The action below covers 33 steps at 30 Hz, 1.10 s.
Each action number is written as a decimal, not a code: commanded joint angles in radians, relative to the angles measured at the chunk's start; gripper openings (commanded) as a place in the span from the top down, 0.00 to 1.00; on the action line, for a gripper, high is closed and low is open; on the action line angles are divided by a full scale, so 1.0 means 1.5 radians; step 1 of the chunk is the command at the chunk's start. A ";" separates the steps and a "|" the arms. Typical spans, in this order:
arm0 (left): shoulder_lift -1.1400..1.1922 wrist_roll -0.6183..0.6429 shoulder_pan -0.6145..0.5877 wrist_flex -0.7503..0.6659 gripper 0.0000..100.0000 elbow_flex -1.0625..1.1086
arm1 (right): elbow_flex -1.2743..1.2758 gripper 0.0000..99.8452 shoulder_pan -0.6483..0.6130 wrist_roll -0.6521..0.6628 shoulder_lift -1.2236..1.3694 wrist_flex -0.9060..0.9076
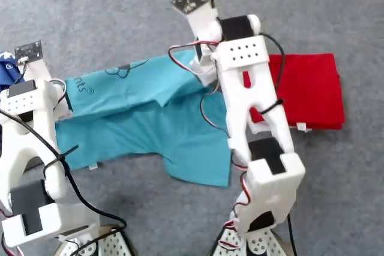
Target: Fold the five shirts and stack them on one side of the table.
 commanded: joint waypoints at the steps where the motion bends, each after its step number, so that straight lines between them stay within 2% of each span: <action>1: -0.006 -0.015 -0.014 0.014 0.97 -0.008 | 0.070 0.99 0.012 0.005 -0.115 -0.033; 7: -0.009 0.010 -0.041 0.008 0.97 -0.109 | 0.094 0.99 0.010 -0.002 -0.262 -0.218; 11: -0.059 0.053 -0.074 0.093 0.97 -0.250 | 0.050 0.99 0.009 -0.024 -0.342 -0.244; 18: -0.224 0.052 -0.077 0.237 0.97 -0.409 | -0.016 0.99 0.010 -0.117 -0.459 -0.326; 24: -0.404 0.050 -0.082 0.280 0.97 -0.490 | -0.028 0.99 0.012 -0.180 -0.562 -0.420; 33: -0.592 -0.020 -0.083 0.352 0.97 -0.587 | -0.030 0.99 0.012 -0.214 -0.693 -0.436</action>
